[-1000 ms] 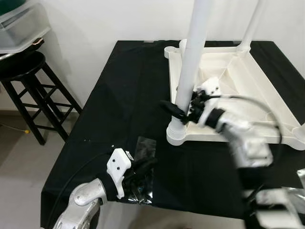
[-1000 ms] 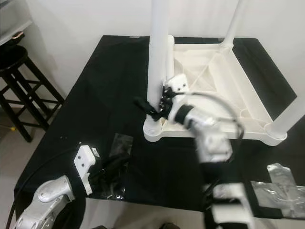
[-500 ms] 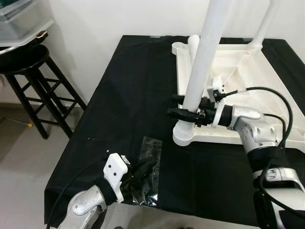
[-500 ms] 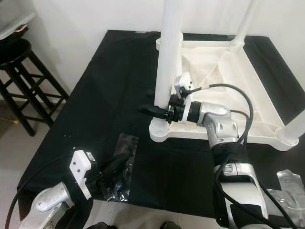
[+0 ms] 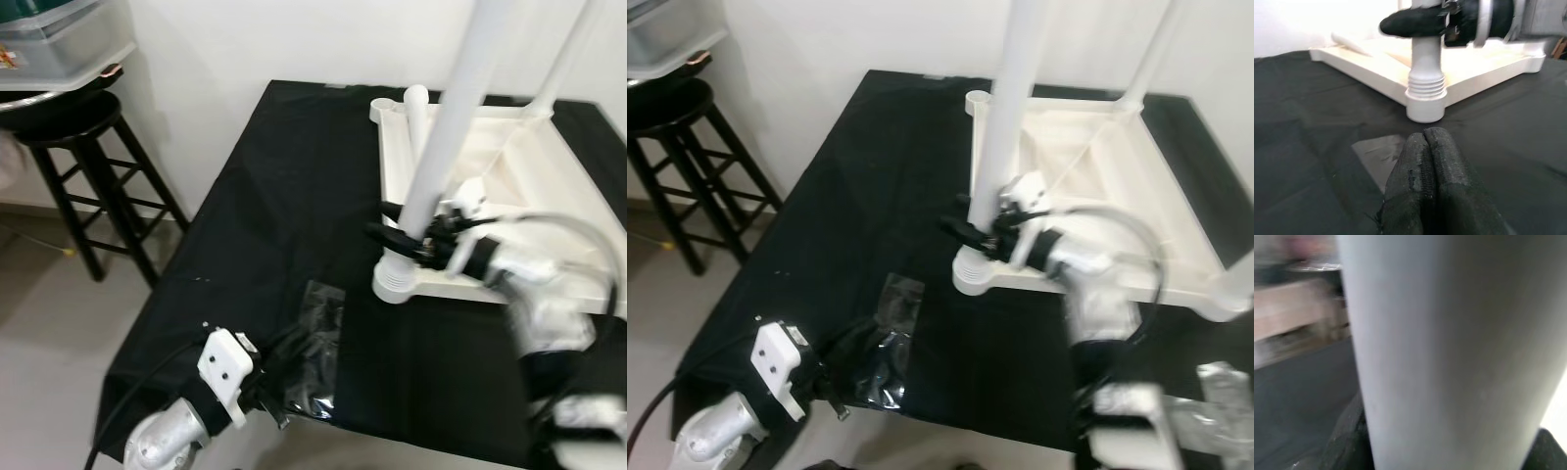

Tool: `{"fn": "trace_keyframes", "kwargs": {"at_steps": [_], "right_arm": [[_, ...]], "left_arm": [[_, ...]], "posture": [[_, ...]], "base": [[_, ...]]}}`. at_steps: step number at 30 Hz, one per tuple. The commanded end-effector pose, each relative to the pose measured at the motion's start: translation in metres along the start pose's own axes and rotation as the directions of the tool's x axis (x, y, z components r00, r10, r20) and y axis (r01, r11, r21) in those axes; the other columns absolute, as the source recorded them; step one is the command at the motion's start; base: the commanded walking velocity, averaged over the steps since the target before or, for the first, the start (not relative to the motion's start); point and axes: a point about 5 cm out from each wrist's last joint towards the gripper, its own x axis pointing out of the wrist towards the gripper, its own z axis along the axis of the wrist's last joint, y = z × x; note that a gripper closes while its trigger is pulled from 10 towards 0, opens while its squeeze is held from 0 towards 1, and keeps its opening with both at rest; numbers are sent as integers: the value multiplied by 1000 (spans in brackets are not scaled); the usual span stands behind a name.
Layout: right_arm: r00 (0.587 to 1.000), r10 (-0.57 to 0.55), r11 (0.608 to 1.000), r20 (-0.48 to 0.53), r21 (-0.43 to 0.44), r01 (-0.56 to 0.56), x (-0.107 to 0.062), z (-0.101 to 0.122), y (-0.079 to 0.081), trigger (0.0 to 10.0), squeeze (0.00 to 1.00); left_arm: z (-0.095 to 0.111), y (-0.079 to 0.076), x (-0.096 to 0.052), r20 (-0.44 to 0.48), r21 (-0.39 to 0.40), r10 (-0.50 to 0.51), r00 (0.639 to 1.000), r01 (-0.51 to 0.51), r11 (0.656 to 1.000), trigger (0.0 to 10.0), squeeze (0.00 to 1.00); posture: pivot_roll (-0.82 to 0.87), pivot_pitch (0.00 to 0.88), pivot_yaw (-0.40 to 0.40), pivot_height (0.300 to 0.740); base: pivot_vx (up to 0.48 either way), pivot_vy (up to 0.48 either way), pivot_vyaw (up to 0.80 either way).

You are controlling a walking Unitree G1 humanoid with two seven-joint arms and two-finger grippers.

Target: Building children table

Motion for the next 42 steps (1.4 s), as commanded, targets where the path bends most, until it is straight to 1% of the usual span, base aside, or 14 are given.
{"fn": "trace_keyframes", "kwargs": {"at_steps": [1, 5, 7, 8, 13, 14, 16, 19, 20, 22, 25, 33, 34, 42], "right_arm": [[933, -260, 959, -250, 44, 279, -32, -50, 38, 0, 0], [958, -180, 981, -222, 30, 192, -27, -45, 46, 0, 0], [954, -199, 980, -226, -22, 199, -19, -43, 28, 0, 0], [953, -204, 979, -226, -18, 205, -14, -42, 24, 10000, 0], [969, -187, 981, -162, 11, 191, -2, -30, 21, 10000, 0], [984, -148, 988, -102, 22, 151, 4, -20, 19, 10000, 1000], [989, -136, 990, -65, 27, 138, 6, -12, 20, 10000, 1000], [996, 78, 997, 36, 17, -79, 12, 18, 27, 10000, 1000], [975, 217, 976, 53, -10, -217, 9, 32, 29, 10000, 0], [975, 217, 976, 53, -10, -217, 9, 32, 29, 10000, 0], [903, 429, 901, 35, -93, -424, 6, 41, 26, 10000, 0], [786, 617, 779, -33, -112, -617, 13, 45, 14, 10000, 0], [772, 635, 768, -15, -92, -633, 16, 50, 8, 0, 0], [771, 635, 772, -36, -9, -636, 6, 29, -5, 0, 0]], "left_arm": [[-3, -3, -1, -18, -32, -37, 999, 36, 999, 10000, 0], [-5, -5, 1, -26, -40, -68, 997, 67, 997, 10000, 0], [-5, -7, 3, -38, -46, -119, 992, 118, 992, 10000, 0], [-5, -8, 4, -41, -50, -140, 989, 138, 989, 10000, 0], [-3, -9, 5, -45, -53, -162, 986, 160, 986, 10000, 0], [-3, -9, 6, -46, -54, -167, 985, 164, 985, 10000, 0], [-3, -9, 6, -46, -55, -170, 984, 168, 984, 10000, 0], [-3, -8, 8, -46, -59, -191, 980, 189, 980, 10000, 0], [-5, -7, 10, -46, -54, -201, 979, 198, 979, 10000, 0], [-5, -7, 10, -46, -54, -201, 979, 198, 979, 10000, 0], [-6, -6, 11, -45, -64, -212, 976, 209, 976, 10000, 0], [-10, -7, 12, -43, -122, -250, 967, 244, 962, 10000, 0], [-10, -6, 11, -34, -137, -254, 967, 247, 959, 10000, 0], [-7, -5, 10, -13, -121, -212, 977, 209, 970, 10000, 0]], "posture": [[45, 130, -29, 740], [26, 116, -16, 740], [29, 121, -30, 740], [25, 124, -23, 740], [24, 125, -15, 740], [27, 126, -15, 740], [27, 126, -15, 740], [28, 125, -11, 740], [30, 122, -15, 740], [30, 122, -15, 740], [32, 118, -15, 740], [45, 114, -16, 740], [45, 116, -18, 740], [52, 127, -21, 740]], "base": [[0, 0, 0], [0, 0, 0], [0, 0, 0], [0, 0, 0], [0, 0, 0], [0, 0, 0], [0, 0, 0], [0, 0, 0], [0, 0, 0], [0, 0, 0], [0, 0, 0], [0, 0, 0], [0, 0, 0], [0, 0, 0]]}}
